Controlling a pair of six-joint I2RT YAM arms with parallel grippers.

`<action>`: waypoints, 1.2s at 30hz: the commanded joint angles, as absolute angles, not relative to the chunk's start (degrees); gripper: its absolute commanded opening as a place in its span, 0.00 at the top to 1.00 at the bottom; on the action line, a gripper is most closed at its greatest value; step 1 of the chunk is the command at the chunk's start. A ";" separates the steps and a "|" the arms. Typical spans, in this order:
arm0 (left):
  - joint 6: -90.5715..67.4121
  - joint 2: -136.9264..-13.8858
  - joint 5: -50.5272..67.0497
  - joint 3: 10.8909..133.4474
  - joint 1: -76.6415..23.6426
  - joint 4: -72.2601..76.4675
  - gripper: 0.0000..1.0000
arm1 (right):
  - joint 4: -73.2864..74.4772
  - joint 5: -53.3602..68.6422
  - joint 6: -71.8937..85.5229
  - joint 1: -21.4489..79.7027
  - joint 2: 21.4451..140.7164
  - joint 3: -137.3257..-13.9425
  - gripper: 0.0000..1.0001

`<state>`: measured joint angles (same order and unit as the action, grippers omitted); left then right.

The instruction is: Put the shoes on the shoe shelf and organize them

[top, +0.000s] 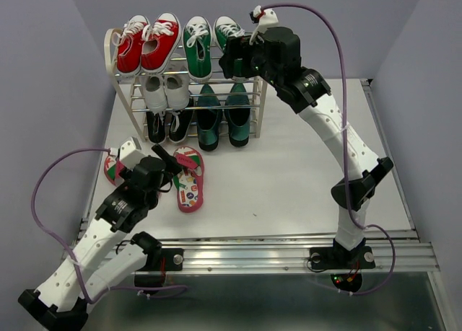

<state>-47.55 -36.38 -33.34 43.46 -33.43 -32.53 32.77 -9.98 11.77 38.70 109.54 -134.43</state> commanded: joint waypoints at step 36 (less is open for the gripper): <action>-52.30 -67.23 -27.86 40.87 -2.99 -32.97 0.01 | 20.30 -33.67 10.81 31.03 74.44 -85.26 0.00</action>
<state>-54.83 -66.50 -27.83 41.71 -3.66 -36.16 24.62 -34.52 10.11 31.97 76.03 -86.06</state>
